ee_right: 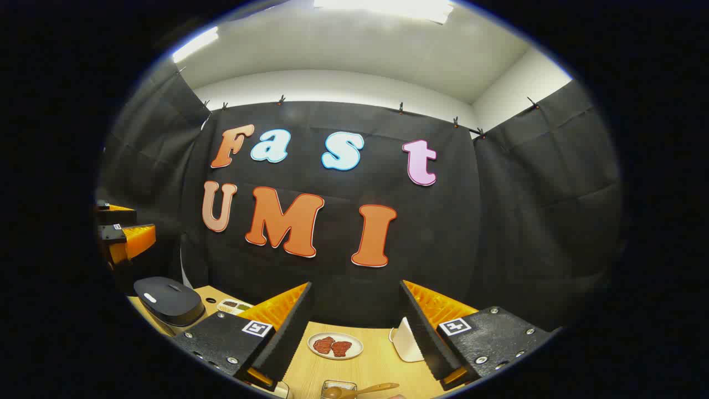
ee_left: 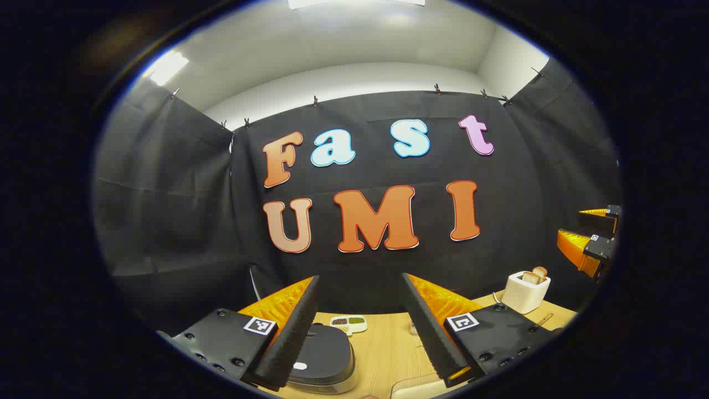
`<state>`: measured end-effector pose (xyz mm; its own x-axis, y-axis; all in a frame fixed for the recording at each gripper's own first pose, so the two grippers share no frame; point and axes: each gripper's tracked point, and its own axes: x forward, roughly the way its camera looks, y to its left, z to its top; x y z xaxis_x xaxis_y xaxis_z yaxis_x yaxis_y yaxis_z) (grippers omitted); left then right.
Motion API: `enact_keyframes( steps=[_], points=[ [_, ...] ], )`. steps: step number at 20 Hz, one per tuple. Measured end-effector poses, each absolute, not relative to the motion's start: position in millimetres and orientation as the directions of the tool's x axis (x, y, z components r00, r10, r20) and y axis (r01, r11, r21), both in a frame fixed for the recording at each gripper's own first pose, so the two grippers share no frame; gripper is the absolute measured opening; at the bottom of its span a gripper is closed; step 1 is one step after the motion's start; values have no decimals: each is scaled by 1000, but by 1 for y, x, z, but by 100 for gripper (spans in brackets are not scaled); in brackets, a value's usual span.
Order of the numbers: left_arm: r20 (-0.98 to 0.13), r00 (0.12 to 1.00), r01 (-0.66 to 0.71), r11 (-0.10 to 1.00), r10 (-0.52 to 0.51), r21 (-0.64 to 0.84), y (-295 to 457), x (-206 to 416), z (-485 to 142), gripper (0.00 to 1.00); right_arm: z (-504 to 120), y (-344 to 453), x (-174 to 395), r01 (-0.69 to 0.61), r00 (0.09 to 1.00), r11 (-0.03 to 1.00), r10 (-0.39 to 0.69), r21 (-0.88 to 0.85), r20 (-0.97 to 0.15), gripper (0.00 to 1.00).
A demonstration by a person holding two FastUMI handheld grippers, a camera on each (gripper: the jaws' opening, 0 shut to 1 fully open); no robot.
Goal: Close the left gripper, press the button to open the rice cooker; take a wooden spoon from the chopstick holder with the right hand, scoop a spoonful of rice and pour it into the rice cooker, then put the wooden spoon back into the chopstick holder.
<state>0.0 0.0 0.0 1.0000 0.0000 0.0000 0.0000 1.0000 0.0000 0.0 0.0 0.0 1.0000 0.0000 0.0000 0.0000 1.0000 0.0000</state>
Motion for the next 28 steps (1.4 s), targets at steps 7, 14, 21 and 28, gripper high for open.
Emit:
enact_keyframes(
  steps=[7, 14, 21, 28],
  points=[
    [-34, 999, 2, 1000, -2, 22, 20, 8, -20, 96, 6, 4, -2, 16, 1000, 999, -17, -28, -7, 93],
    [-25, 999, 23, 1000, -23, -14, 30, 16, -19, 96, 23, 3, -2, 32, 999, 990, -35, -134, -22, 94],
    [-31, 1000, -3, 1000, 3, -9, 31, 9, -13, 96, 23, 9, -6, 25, 1000, 995, -26, -98, -9, 93],
    [-77, 995, -63, 998, 62, -2, 47, 7, -4, 100, 24, -5, 0, -5, 1000, 997, 4, -75, -9, 93]
  ],
)
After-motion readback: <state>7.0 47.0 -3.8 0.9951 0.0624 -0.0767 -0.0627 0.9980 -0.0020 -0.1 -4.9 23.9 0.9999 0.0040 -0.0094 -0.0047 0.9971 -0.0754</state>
